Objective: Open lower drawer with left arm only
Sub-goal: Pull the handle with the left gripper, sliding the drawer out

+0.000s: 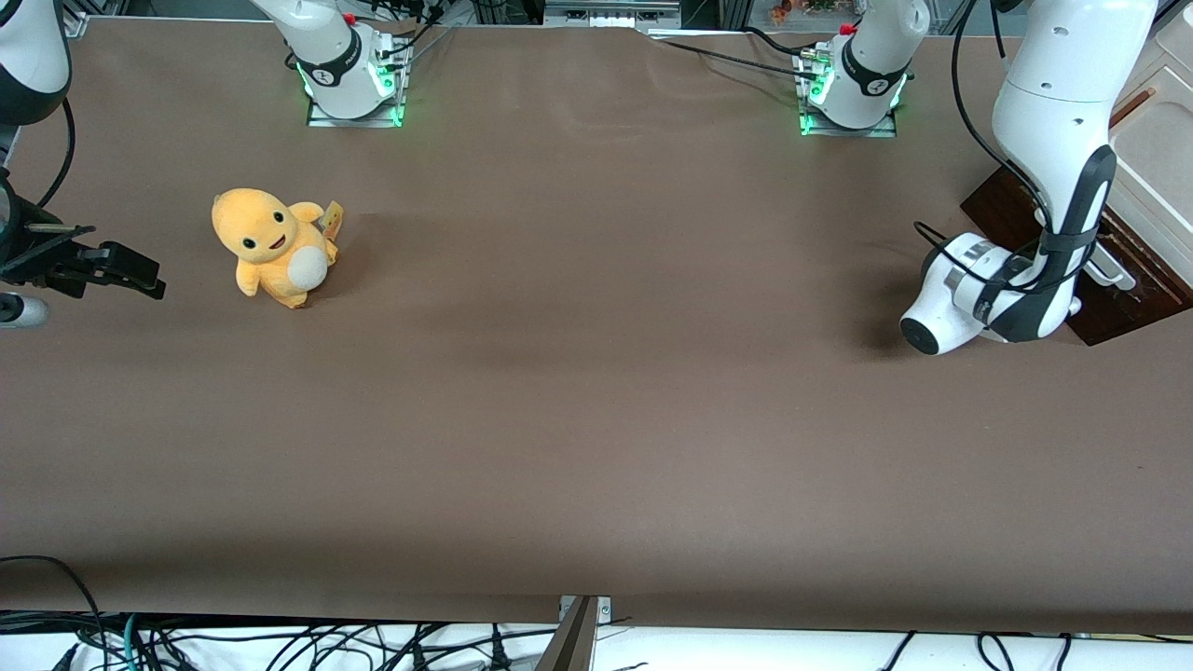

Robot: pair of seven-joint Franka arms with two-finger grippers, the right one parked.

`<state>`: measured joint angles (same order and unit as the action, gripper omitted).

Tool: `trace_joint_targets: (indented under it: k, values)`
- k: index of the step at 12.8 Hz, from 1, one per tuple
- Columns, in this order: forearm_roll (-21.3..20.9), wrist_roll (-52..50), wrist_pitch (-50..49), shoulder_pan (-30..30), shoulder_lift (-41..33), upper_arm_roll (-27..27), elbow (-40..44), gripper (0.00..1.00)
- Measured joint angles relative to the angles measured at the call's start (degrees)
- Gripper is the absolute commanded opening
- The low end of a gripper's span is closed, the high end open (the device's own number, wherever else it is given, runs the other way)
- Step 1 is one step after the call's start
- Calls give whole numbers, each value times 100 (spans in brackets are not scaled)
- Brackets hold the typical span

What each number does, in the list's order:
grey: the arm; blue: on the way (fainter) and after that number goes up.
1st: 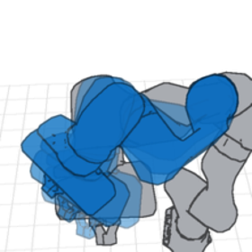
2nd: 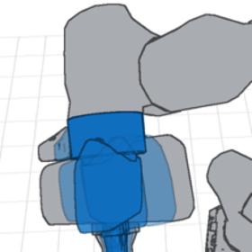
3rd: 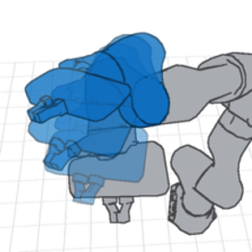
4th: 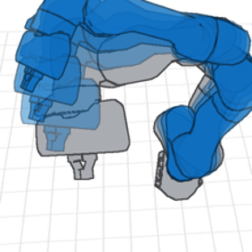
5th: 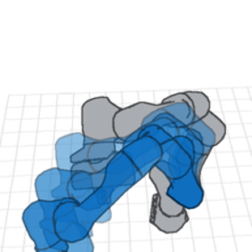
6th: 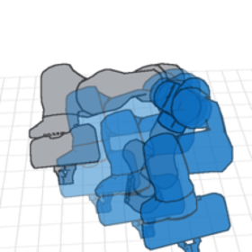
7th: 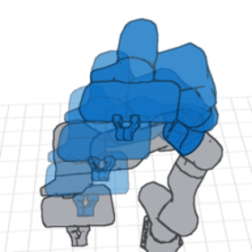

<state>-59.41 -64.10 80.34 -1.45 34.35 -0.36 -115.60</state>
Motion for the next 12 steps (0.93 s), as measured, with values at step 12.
trace_joint_targets:
  k: [12]
  values:
    - [233, 210, -115, 383, 15, -20, 302, 0]
